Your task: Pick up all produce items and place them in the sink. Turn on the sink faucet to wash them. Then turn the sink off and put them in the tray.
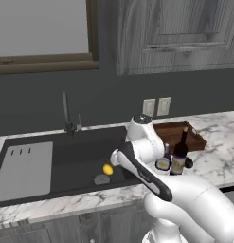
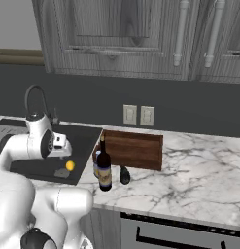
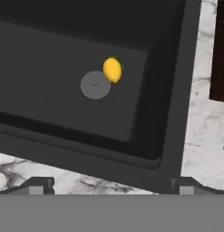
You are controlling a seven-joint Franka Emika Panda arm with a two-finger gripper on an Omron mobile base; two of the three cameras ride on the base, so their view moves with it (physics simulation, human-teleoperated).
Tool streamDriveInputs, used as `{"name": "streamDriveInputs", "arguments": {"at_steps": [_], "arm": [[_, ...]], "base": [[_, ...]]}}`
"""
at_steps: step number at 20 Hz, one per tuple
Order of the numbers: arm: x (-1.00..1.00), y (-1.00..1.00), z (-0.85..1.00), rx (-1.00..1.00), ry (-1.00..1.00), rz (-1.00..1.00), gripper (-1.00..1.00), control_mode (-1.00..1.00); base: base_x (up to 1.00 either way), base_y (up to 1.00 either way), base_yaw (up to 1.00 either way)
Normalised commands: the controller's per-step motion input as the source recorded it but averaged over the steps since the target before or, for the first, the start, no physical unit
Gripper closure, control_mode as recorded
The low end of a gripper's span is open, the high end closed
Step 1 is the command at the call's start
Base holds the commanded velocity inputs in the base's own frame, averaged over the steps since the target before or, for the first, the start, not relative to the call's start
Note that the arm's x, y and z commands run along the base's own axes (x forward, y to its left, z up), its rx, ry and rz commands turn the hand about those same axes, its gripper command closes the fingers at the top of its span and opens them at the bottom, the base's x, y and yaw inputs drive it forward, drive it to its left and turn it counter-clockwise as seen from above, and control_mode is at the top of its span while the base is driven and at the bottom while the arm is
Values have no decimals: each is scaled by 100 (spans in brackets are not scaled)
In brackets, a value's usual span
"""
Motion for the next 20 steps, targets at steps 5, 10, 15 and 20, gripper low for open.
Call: {"name": "streamDriveInputs", "arguments": {"at_steps": [5, 10, 15, 20], "arm": [[-68, -32, 14, 6, 0, -7, -100, -100], [-63, -38, 12, 7, 0, -13, -100, -100], [-55, -45, 15, 6, 0, -12, -100, -100], [-57, -50, 8, 6, 0, -11, -100, -100]], "base": [[0, 0, 0], [0, 0, 0], [0, 0, 0], [0, 0, 0]]}}
